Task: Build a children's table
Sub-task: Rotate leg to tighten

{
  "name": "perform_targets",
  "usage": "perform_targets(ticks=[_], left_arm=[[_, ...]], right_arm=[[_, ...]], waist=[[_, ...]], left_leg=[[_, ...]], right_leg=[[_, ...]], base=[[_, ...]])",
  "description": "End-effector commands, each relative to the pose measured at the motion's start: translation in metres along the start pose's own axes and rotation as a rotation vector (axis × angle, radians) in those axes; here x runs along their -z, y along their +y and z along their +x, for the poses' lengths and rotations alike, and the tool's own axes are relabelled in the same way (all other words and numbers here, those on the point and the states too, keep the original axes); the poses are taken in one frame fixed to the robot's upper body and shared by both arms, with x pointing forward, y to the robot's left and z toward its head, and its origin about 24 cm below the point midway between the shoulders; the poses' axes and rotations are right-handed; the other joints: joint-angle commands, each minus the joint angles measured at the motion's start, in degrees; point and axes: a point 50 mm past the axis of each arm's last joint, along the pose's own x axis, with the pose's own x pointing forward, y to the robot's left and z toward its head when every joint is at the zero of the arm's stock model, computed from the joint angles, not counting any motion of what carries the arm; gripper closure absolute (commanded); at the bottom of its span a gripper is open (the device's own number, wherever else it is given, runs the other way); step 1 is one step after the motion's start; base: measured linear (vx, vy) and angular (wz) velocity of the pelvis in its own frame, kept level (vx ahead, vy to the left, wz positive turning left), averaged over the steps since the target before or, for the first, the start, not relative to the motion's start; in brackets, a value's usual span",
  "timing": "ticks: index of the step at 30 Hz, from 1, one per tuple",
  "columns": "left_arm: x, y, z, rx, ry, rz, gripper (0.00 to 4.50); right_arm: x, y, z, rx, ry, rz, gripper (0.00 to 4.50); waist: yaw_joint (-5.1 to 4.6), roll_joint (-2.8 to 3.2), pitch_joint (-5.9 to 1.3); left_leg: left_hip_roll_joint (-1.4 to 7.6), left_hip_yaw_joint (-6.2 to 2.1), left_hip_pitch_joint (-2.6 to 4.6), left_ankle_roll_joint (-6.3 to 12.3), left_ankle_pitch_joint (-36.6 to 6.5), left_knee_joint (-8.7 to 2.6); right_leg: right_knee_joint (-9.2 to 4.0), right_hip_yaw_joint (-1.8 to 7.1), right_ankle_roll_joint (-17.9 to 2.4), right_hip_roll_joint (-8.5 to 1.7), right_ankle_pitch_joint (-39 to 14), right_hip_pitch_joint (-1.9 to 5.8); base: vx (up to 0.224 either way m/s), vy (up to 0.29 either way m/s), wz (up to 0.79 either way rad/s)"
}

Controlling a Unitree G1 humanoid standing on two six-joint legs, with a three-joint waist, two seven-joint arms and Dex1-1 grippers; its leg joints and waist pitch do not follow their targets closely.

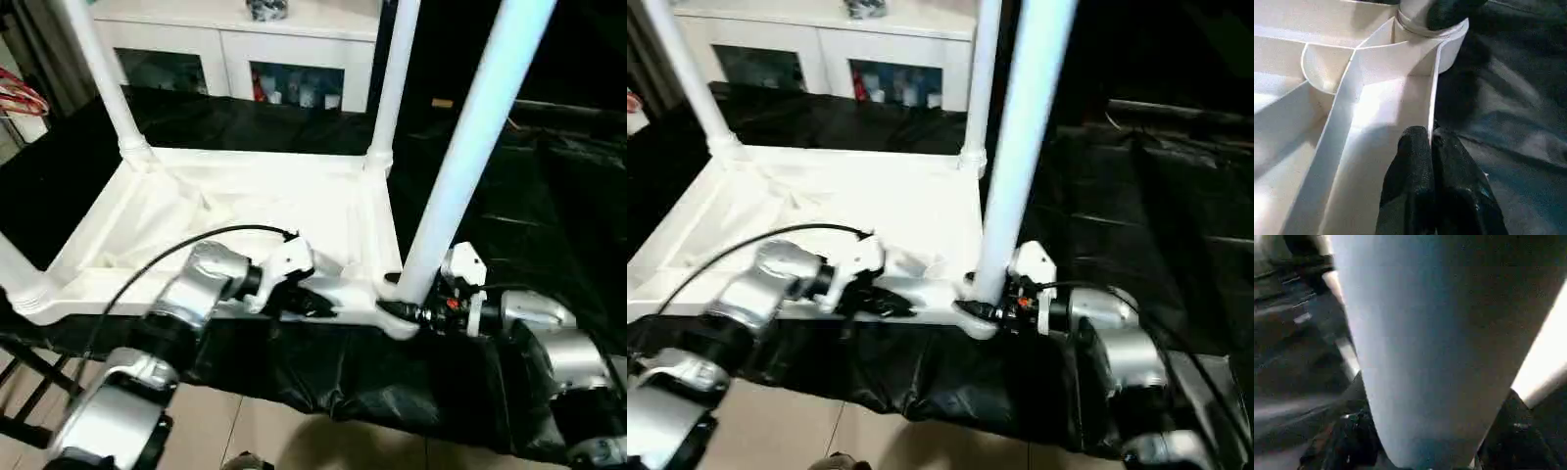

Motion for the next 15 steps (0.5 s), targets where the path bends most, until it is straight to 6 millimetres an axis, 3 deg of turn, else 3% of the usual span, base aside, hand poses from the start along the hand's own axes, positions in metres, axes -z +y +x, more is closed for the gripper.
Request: perform_targets(ticks=[1, 3, 5, 7, 8, 9, 10, 12, 13, 15], left_arm=[[-0.024, 0.011, 0.011, -0.159, -0.064, 0.012, 4.5], [-0.03, 0.012, 0.022, -0.215, -0.076, -0.004, 4.5], [-0.033, 0.012, 0.026, -0.238, -0.081, -0.012, 4.5], [-0.035, 0.012, 0.029, -0.26, -0.08, -0.014, 4.5], [-0.039, 0.012, 0.036, -0.293, -0.081, -0.016, 4.5], [-0.04, 0.011, 0.037, -0.296, -0.081, -0.017, 4.5], [-0.043, 0.009, 0.043, -0.308, -0.085, -0.018, 4.5], [-0.044, 0.007, 0.047, -0.299, -0.09, -0.012, 4.5], [-0.044, 0.006, 0.047, -0.292, -0.092, -0.007, 4.5], [-0.044, 0.005, 0.047, -0.281, -0.092, -0.002, 4.5]], right_arm=[[0.023, 0.03, 0.027, -0.054, 0.025, 0.101, 2.45], [0.028, 0.031, 0.038, 0.089, 0.008, 0.165, 2.46], [0.029, 0.031, 0.043, 0.144, 0.001, 0.188, 2.47], [0.03, 0.03, 0.047, 0.201, 0.014, 0.2, 2.48], [0.034, 0.026, 0.055, 0.335, 0.054, 0.219, 2.48], [0.034, 0.025, 0.056, 0.352, 0.058, 0.223, 2.48], [0.033, 0.023, 0.065, 0.447, 0.067, 0.255, 2.48], [0.028, 0.025, 0.074, 0.465, 0.049, 0.26, 2.48], [0.026, 0.026, 0.076, 0.465, 0.042, 0.254, 1.94], [0.02, 0.029, 0.082, 0.441, 0.012, 0.246, 1.81]], waist=[[-0.38, -0.54, -2.61], [-1.03, -0.39, -2.08], [-1.36, -0.35, -2.02], [-1.63, -0.4, -2.41], [-1.83, -0.63, -2.5], [-2.08, -0.34, -2.49], [-2.15, -0.5, -2.49], [-2.74, -0.45, -2.44], [-2.8, -0.43, -2.47], [-2.92, -0.53, -2.61]], left_leg=[[3.36, -1.99, 1.5, -0.35, -20.46, -4.84], [3.4, -2.36, 2.09, -1.73, -24.85, -5.19], [3.34, -2.6, 2.58, -2.39, -27.36, -5.2], [3.35, -2.76, 2.19, -2.26, -26.64, -5.51], [3.44, -2.8, 1.68, -2.0, -25.07, -5.78], [3.37, -2.76, 1.57, -2.46, -24.31, -5.95], [3.37, -2.71, 1.8, -2.58, -24.71, -5.89], [3.13, -2.66, 2.03, -2.81, -26.68, -5.7], [3.12, -2.66, 2.03, -2.58, -26.69, -5.7], [3.14, -2.47, 1.71, -1.63, -25.45, -5.74]], right_leg=[[-5.82, 2.52, -10.81, -4.3, -22.4, 1.54], [-6.58, 2.5, -8.96, -4.37, -28.79, 0.96], [-6.96, 2.4, -7.96, -4.39, -31.75, 0.77], [-6.89, 2.47, -7.3, -4.32, -29.74, 1.22], [-6.67, 2.42, -7.69, -4.29, -26.89, 1.57], [-6.42, 2.4, -8.16, -4.12, -24.99, 1.48], [-6.54, 2.38, -8.23, -4.11, -24.96, 1.31], [-6.73, 2.52, -8.62, -4.18, -25.53, 0.99], [-6.78, 2.51, -8.55, -4.16, -25.25, 1.07], [-6.56, 2.66, -8.82, -4.03, -22.07, 1.3]], base=[[0.0, 0.0, 0.0], [0.0, 0.0, 0.0], [0.0, 0.0, 0.0], [0.0, 0.0, 0.0], [0.0, 0.0, 0.0], [0.0, 0.0, 0.0], [0.0, 0.0, 0.0], [0.0, 0.0, 0.0], [0.0, 0.0, 0.0], [0.0, 0.0, 0.0]])
